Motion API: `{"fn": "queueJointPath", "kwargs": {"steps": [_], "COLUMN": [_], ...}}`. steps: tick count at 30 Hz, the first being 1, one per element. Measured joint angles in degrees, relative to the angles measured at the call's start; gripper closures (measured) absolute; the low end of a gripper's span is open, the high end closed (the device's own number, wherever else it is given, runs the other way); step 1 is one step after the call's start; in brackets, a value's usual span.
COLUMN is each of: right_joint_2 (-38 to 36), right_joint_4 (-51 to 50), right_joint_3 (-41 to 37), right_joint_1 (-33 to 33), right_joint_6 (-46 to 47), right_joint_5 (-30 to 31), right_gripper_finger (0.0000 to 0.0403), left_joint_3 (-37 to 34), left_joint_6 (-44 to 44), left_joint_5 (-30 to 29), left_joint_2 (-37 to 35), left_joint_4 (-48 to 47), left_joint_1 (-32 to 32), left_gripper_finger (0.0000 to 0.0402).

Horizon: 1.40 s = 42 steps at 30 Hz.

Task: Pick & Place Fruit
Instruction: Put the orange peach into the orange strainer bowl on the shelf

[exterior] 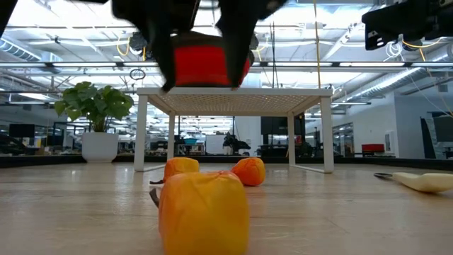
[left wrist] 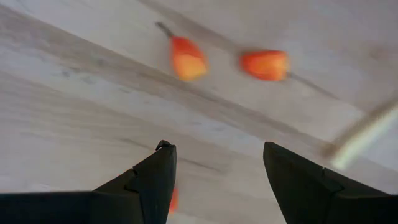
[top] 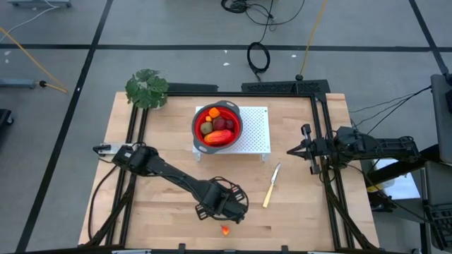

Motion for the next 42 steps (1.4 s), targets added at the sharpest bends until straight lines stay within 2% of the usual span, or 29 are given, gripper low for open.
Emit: {"fn": "queueJointPath", "kwargs": {"steps": [8, 26, 38, 42], "right_joint_2": [0.0, 0.0, 0.0, 0.0], "right_joint_4": [0.0, -0.9, -0.8, -0.8], "right_joint_3": [0.0, 0.0, 0.0, 0.0], "right_joint_1": [0.0, 0.0, 0.0, 0.0], "right_joint_6": [-0.4, -0.2, -0.2, -0.2], "right_joint_5": [0.0, 0.0, 0.0, 0.0], "right_gripper_finger": [0.0403, 0.0403, 0.0403, 0.0403], "left_joint_3": [-6.0, -16.1, -18.2, -18.2], "left_joint_6": [-0.4, -0.2, -0.2, -0.2], "left_joint_5": [1.2, 1.5, 3.2, 3.0], "left_joint_2": [0.0, 0.0, 0.0, 0.0], "left_joint_4": [1.2, 11.1, 12.2, 12.1], "left_joint_1": [1.3, 3.3, 3.3, 3.3], "left_gripper_finger": [0.0160, 0.0161, 0.0162, 0.0189]}}
